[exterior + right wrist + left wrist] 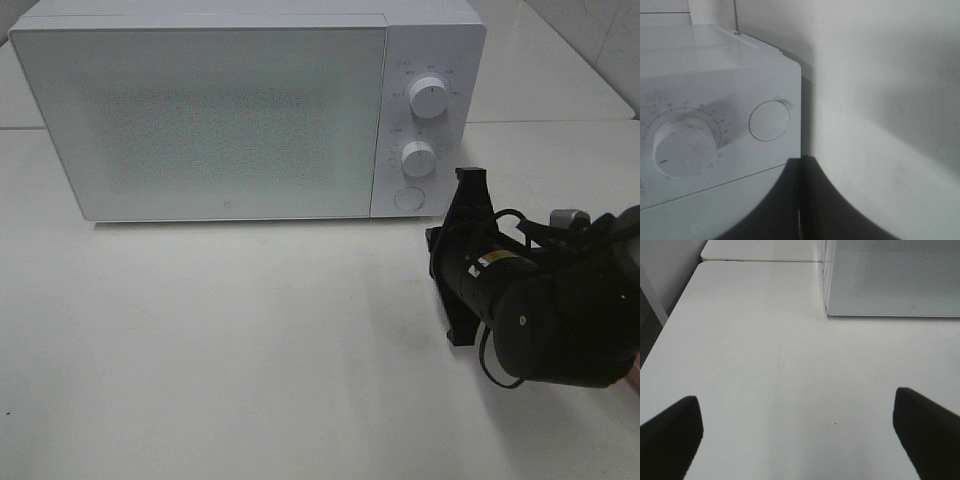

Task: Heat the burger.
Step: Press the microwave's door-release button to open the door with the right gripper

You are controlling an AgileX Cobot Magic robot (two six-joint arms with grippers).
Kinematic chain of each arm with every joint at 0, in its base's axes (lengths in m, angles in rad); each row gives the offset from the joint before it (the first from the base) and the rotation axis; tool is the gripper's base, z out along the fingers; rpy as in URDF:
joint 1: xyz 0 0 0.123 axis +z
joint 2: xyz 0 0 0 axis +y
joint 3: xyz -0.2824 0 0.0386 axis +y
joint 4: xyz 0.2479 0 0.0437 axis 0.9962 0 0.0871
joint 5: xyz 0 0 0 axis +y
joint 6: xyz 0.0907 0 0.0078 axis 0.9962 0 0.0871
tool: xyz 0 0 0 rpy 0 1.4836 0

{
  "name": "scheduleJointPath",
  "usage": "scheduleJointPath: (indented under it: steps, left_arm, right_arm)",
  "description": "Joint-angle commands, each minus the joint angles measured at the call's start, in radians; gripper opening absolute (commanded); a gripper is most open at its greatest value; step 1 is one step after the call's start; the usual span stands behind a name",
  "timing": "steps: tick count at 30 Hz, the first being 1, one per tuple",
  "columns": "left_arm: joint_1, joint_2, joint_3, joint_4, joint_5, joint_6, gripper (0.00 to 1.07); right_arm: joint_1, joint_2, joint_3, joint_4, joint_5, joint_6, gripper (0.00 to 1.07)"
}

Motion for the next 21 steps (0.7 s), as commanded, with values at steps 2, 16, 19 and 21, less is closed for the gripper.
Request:
scheduleJointPath:
  steps: [2, 16, 19, 21]
  left_arm:
    - [-0.003, -0.019, 0.002, -0.003, -0.007, -0.003, 0.98]
    - [-0.003, -0.019, 0.002, -0.003, -0.007, -0.003, 0.98]
    - [-0.003, -0.019, 0.002, -0.003, -0.007, -0.003, 0.98]
    - [-0.003, -0.019, 0.002, -0.003, -0.007, -0.003, 0.98]
  right_arm:
    - [-0.043, 0.030, -0.056, -0.031, 0.001, -0.008, 0.00]
    - [-0.091, 0.121, -0.216, -0.053, 0.105, -0.056, 0.00]
    - [-0.099, 0.139, -0.236, -0.046, 0.104, -0.056, 0.00]
    - [-0.106, 0.144, -0.243, -0.047, 0.104, -0.061, 0.00]
